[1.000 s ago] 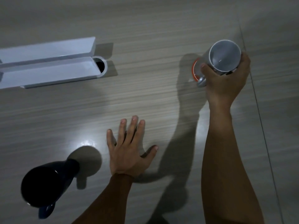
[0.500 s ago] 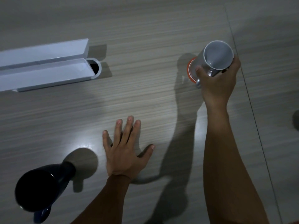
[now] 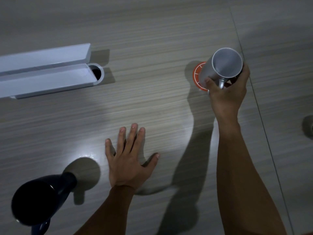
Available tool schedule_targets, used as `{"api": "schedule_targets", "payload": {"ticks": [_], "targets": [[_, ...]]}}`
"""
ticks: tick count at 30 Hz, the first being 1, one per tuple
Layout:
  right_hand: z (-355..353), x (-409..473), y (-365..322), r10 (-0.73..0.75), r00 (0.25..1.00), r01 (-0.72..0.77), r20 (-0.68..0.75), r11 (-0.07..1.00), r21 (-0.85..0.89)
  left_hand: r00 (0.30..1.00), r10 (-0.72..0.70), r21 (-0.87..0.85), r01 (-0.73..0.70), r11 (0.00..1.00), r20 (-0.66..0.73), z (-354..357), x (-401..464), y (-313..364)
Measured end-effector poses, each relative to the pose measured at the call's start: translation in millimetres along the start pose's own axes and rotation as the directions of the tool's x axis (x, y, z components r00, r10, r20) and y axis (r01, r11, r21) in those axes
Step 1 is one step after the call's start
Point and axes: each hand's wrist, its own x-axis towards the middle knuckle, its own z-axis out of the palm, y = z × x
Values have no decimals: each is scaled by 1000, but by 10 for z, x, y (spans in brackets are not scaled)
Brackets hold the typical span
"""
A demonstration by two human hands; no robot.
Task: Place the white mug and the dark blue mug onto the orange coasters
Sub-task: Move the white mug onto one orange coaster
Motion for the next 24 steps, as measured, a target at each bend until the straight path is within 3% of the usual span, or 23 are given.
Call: {"api": "schedule_targets", "payload": {"ticks": [24], "targets": [[81, -9, 146, -26, 1000, 27, -15, 998, 60, 1000, 12, 11, -12, 1000, -1, 20, 6, -18]]}}
